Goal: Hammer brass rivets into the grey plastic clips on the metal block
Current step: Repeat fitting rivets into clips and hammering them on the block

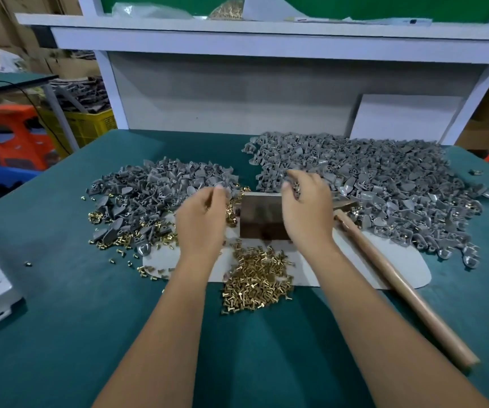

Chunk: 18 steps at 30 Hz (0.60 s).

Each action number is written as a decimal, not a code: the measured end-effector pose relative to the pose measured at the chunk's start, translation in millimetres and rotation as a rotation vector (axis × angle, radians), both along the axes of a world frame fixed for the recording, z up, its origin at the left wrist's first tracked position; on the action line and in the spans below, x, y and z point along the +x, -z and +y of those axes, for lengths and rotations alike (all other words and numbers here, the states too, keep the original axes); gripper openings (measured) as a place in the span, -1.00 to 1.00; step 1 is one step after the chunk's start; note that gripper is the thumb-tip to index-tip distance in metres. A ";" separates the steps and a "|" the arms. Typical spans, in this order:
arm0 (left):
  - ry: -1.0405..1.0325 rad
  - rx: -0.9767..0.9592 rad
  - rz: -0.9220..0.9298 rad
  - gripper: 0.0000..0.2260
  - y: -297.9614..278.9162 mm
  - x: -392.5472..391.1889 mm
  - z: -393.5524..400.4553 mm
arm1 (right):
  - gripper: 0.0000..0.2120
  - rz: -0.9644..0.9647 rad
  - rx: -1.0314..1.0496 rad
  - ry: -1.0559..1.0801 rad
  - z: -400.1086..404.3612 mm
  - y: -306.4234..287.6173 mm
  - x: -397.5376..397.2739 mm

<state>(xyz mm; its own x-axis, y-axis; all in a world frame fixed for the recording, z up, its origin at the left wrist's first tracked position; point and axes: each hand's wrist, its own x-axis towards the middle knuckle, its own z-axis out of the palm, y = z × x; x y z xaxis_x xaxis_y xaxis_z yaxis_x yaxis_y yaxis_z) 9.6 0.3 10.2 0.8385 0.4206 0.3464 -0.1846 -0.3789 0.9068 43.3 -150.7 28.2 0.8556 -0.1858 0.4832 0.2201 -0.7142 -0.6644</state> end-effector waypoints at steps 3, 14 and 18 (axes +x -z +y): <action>-0.146 0.111 0.113 -0.79 1.5 -1.0 28.6 | -0.72 -0.086 -0.135 -0.130 21.7 12.0 -26.7; -0.162 0.544 0.348 -0.63 4.6 -7.6 34.6 | -0.67 0.027 -0.656 -0.426 20.3 26.5 -50.0; -0.193 0.444 0.216 -0.69 5.3 -5.6 34.1 | -0.80 0.106 -0.557 -0.472 24.7 24.8 -49.9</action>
<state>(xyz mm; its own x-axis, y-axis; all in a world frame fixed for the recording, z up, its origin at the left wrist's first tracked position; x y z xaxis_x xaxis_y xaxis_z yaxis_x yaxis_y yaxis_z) 4.0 34.4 4.9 0.8324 0.4261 0.3543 0.0996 -0.7440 0.6607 -6.5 -126.0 3.4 0.8310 0.4629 0.3085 0.5425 -0.7970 -0.2654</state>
